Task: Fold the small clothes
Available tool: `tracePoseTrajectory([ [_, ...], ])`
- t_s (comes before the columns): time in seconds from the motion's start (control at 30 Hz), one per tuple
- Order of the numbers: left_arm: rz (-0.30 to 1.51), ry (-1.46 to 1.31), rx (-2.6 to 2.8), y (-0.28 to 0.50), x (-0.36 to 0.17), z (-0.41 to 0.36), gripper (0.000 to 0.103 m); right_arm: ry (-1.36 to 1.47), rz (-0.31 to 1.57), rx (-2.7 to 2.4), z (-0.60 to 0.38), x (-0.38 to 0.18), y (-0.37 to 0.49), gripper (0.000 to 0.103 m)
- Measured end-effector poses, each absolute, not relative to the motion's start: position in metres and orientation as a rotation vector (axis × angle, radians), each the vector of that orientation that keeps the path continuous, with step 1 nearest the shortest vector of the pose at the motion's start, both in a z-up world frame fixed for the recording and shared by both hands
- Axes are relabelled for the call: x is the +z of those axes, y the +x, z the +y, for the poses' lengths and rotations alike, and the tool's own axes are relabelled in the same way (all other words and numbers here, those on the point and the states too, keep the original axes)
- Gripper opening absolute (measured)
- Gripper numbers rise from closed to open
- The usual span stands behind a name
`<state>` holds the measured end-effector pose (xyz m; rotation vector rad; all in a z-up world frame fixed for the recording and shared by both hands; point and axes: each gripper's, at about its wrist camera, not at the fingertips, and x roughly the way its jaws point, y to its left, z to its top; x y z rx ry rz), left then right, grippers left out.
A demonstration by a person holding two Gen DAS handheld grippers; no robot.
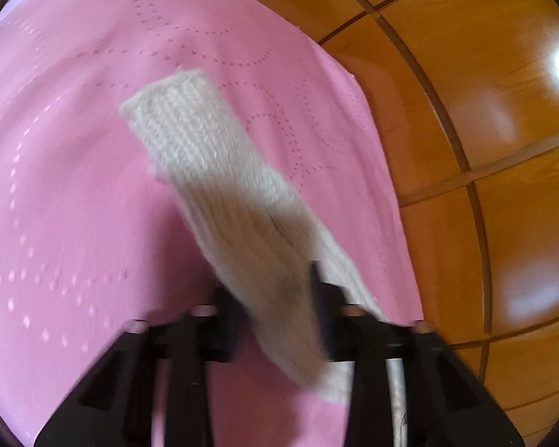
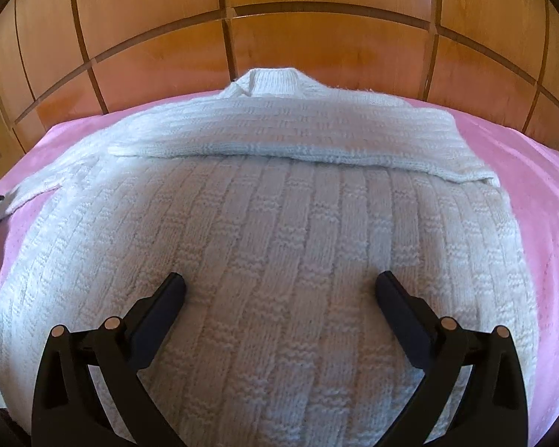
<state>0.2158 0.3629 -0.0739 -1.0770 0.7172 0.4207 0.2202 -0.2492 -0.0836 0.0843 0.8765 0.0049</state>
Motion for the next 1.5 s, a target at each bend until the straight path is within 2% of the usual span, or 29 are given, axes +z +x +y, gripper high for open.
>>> tracePoseTrajectory([
  [0.17, 0.694, -0.995, 0.315, 0.232, -0.044, 0.345, 0.007, 0.088, 0.877, 0.008, -0.25, -0.084, 0.221, 0.101],
  [0.3, 0.657, -0.83, 0.102, 0.248, 0.007, 0.268, 0.007, 0.091, 0.877, 0.01, -0.25, -0.084, 0.222, 0.101],
  [0.4, 0.667, -0.726, -0.055, 0.262, 0.026, 0.193, 0.007, 0.096, 0.877, 0.015, -0.252, -0.083, 0.222, 0.101],
  [0.5, 0.703, -0.624, -0.179, 0.272, 0.029, 0.124, 0.007, 0.104, 0.874, 0.021, -0.254, -0.082, 0.222, 0.101],
  [0.67, 0.837, -0.426, -0.333, 0.277, -0.002, 0.007, 0.007, 0.12, 0.869, 0.029, -0.255, -0.082, 0.22, 0.101],
  [0.73, 0.895, -0.371, -0.372, 0.279, -0.017, -0.019, 0.016, 0.127, 0.866, 0.033, -0.256, -0.081, 0.22, 0.101],
  [0.77, 0.913, -0.352, -0.381, 0.273, -0.023, -0.026, 0.028, 0.13, 0.865, 0.035, -0.256, -0.081, 0.219, 0.101],
  [0.8, 0.92, -0.337, -0.383, 0.266, -0.028, -0.03, 0.034, 0.134, 0.863, 0.037, -0.257, -0.081, 0.219, 0.101],
  [1.0, 0.907, -0.303, -0.373, 0.224, -0.039, -0.003, 0.035, 0.142, 0.89, 0.05, -0.257, -0.073, 0.222, 0.099],
  [1.03, 0.901, -0.3, -0.368, 0.221, -0.039, -0.001, 0.035, 0.173, 0.89, 0.071, -0.258, -0.069, 0.224, 0.096],
  [1.1, 0.892, -0.281, -0.362, 0.208, -0.044, 0.006, 0.035, 0.262, 0.883, 0.141, -0.259, -0.058, 0.231, 0.081],
  [1.2, 0.909, -0.264, -0.341, 0.193, -0.057, 0.008, 0.035, 0.232, 0.87, 0.236, -0.231, -0.042, 0.25, 0.071],
  [1.3, 0.901, -0.307, -0.334, 0.187, -0.063, 0.022, 0.035, 0.112, 0.872, 0.331, -0.191, -0.041, 0.262, 0.073],
  [1.4, 0.896, -0.335, -0.341, 0.183, -0.066, 0.028, 0.035, 0.025, 0.89, 0.416, -0.15, -0.047, 0.27, 0.083],
  [1.5, 0.894, -0.344, -0.352, 0.178, -0.068, 0.033, 0.035, -0.054, 0.839, 0.393, -0.125, -0.042, 0.278, 0.085],
])
